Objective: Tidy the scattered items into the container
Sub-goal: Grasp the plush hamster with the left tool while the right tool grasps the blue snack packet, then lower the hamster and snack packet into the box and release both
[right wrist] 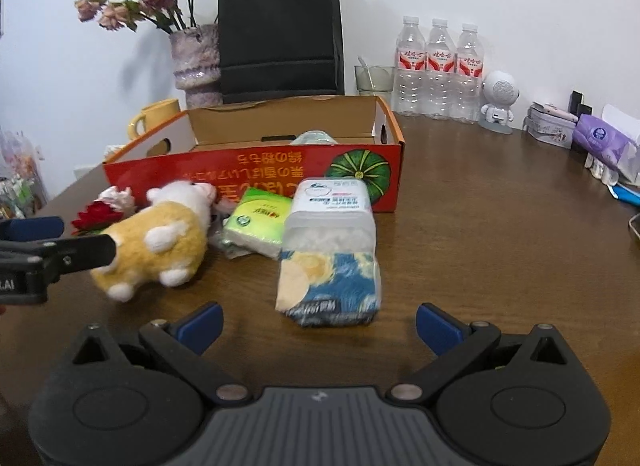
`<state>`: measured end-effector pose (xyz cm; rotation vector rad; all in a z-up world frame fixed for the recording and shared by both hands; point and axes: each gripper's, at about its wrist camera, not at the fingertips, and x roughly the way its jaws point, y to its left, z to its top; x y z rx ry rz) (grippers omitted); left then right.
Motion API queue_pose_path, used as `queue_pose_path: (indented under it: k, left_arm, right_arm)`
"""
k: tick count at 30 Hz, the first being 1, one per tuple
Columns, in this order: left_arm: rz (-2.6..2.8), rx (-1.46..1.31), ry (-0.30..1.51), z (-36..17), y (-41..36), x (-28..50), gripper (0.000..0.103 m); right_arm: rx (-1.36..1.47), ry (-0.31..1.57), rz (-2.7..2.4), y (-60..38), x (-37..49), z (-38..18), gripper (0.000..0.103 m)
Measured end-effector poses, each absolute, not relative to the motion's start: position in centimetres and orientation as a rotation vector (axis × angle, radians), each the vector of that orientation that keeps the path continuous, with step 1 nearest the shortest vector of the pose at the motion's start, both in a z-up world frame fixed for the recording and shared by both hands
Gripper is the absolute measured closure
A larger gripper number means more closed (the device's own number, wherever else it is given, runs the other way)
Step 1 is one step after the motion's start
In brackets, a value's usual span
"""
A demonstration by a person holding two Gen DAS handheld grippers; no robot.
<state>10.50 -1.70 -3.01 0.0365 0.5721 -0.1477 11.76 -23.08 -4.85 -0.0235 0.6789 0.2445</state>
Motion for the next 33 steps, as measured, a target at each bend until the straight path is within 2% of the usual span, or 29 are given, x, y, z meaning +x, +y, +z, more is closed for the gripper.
queue_pose_path:
  k: [7, 10, 12, 13, 14, 15, 16, 18, 20, 23, 27, 33]
  left_arm:
    - [-0.233, 0.107, 0.659, -5.4, -3.2, 14.2, 0.021]
    - [-0.271, 0.099, 0.666, -5.8, -3.3, 14.8, 0.024]
    - [-0.301, 0.082, 0.673, -6.0, -3.3, 15.0, 0.032]
    - [-0.309, 0.070, 0.675, -6.0, -3.2, 15.0, 0.040]
    - [-0.318, 0.064, 0.677, -6.1, -3.2, 15.0, 0.049]
    - [-0.320, 0.060, 0.679, -6.1, -3.2, 14.9, 0.050]
    - [-0.317, 0.052, 0.674, -6.1, -3.1, 14.7, 0.050]
    - [-0.318, 0.035, 0.666, -6.0, -2.8, 14.2, 0.051]
    - [-0.317, 0.021, 0.651, -5.8, -2.7, 13.8, 0.051]
    - [-0.314, -0.002, 0.624, -5.3, -2.3, 13.1, 0.051]
    - [-0.310, -0.033, 0.615, -4.8, -1.7, 12.4, 0.051]
    - [-0.311, -0.055, 0.557, -3.2, -1.2, 10.8, 0.051]
  right_arm:
    - [-0.052, 0.706, 0.224, -22.1, 14.4, -5.9, 0.002]
    - [-0.042, 0.723, 0.227, -22.3, 15.4, -6.3, 0.011]
    - [-0.032, 0.733, 0.241, -22.5, 15.6, -6.5, 0.020]
    - [-0.040, 0.729, 0.241, -22.5, 15.6, -6.5, 0.025]
    - [-0.048, 0.723, 0.241, -22.4, 15.4, -6.5, 0.040]
    - [-0.050, 0.714, 0.244, -22.4, 15.2, -6.4, 0.047]
    - [-0.043, 0.708, 0.254, -22.5, 15.0, -6.2, 0.049]
    - [-0.023, 0.686, 0.277, -22.7, 14.6, -5.9, 0.066]
    - [-0.017, 0.664, 0.284, -22.9, 14.1, -5.5, 0.077]
    - [-0.022, 0.641, 0.286, -22.8, 13.5, -5.1, 0.086]
    - [-0.010, 0.628, 0.297, -23.0, 12.9, -4.9, 0.092]
    - [0.007, 0.583, 0.298, -23.3, 11.5, -3.7, 0.093]
